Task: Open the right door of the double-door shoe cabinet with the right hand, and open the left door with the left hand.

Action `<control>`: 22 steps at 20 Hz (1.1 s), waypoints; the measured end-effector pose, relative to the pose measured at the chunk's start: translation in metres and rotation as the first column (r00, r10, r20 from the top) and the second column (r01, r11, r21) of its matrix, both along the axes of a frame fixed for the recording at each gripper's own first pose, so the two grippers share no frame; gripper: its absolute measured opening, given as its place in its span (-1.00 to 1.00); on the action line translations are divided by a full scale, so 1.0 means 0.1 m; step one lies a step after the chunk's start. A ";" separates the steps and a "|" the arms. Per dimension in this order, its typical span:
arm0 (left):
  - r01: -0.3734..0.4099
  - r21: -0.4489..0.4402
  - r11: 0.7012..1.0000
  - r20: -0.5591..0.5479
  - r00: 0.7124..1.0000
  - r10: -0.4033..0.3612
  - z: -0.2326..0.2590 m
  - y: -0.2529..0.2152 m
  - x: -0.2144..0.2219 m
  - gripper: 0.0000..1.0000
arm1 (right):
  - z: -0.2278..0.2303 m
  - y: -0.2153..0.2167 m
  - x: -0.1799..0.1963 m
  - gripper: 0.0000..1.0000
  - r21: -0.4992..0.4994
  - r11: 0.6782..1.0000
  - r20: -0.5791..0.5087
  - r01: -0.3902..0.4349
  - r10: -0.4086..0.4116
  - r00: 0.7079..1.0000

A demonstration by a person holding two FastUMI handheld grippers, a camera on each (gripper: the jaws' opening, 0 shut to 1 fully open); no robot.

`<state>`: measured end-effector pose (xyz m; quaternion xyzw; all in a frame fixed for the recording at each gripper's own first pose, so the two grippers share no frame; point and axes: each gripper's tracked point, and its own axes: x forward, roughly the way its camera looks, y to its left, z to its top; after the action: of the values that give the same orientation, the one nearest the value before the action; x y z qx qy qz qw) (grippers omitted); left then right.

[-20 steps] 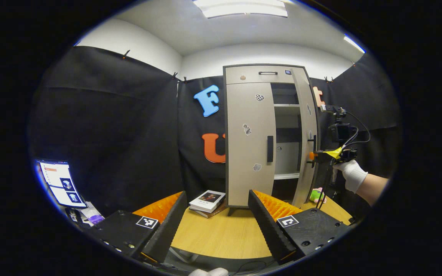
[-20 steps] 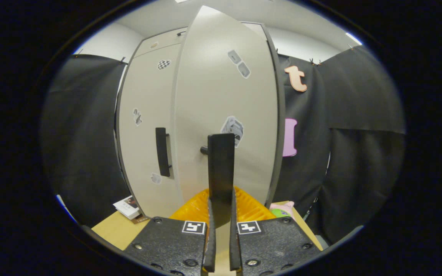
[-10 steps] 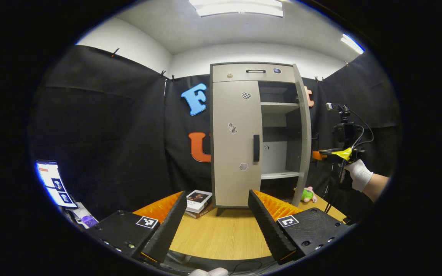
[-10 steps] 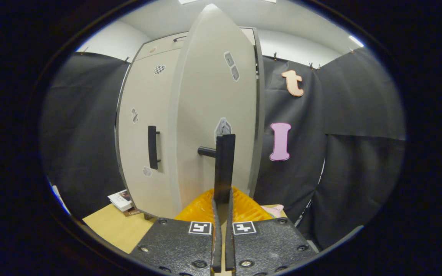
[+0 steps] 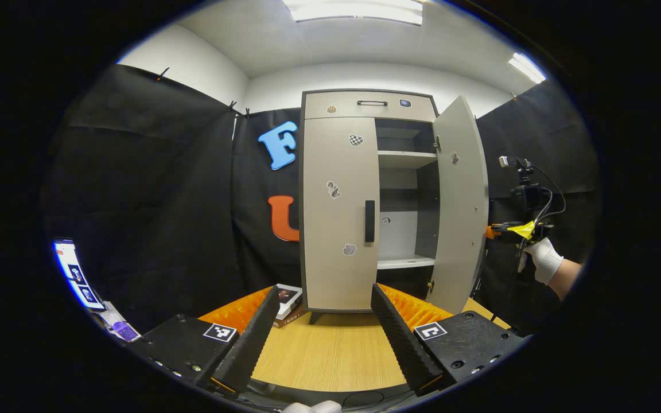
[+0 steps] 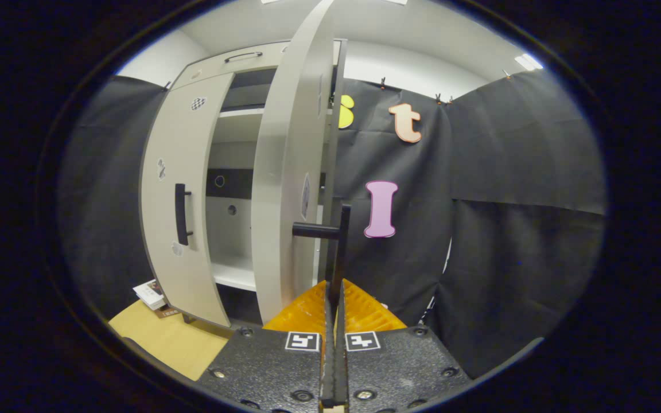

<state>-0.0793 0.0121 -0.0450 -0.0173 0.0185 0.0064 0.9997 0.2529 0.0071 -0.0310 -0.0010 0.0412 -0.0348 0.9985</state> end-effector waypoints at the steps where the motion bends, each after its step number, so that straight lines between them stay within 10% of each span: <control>1: 0.006 0.001 1.000 -0.004 1.000 -0.006 -0.01 -0.01 0.01 0.93 | 0.00 0.04 0.00 -0.93 0.016 1.000 -0.005 -0.014 0.014 1.000; 10: 0.002 0.013 1.000 -0.018 1.000 -0.002 -0.04 0.01 0.10 0.94 | 0.05 -0.11 -0.22 -0.62 -0.009 0.997 -0.005 0.070 -0.070 0.998; 15: -0.024 0.025 0.999 -0.035 0.999 0.025 -0.13 0.22 0.08 0.94 | 0.25 -0.05 -0.40 1.00 -0.015 0.996 0.084 0.086 -0.085 0.993; 22: -0.040 0.037 0.999 -0.037 0.998 0.041 -0.16 0.42 0.20 0.93 | 0.26 0.37 -0.67 1.00 0.029 0.999 0.105 -0.030 0.027 0.994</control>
<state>-0.0593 0.0545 -0.0606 0.0005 0.0371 0.0273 0.9989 0.1862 0.0439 -0.0045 0.0153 -0.0108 -0.0199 0.9996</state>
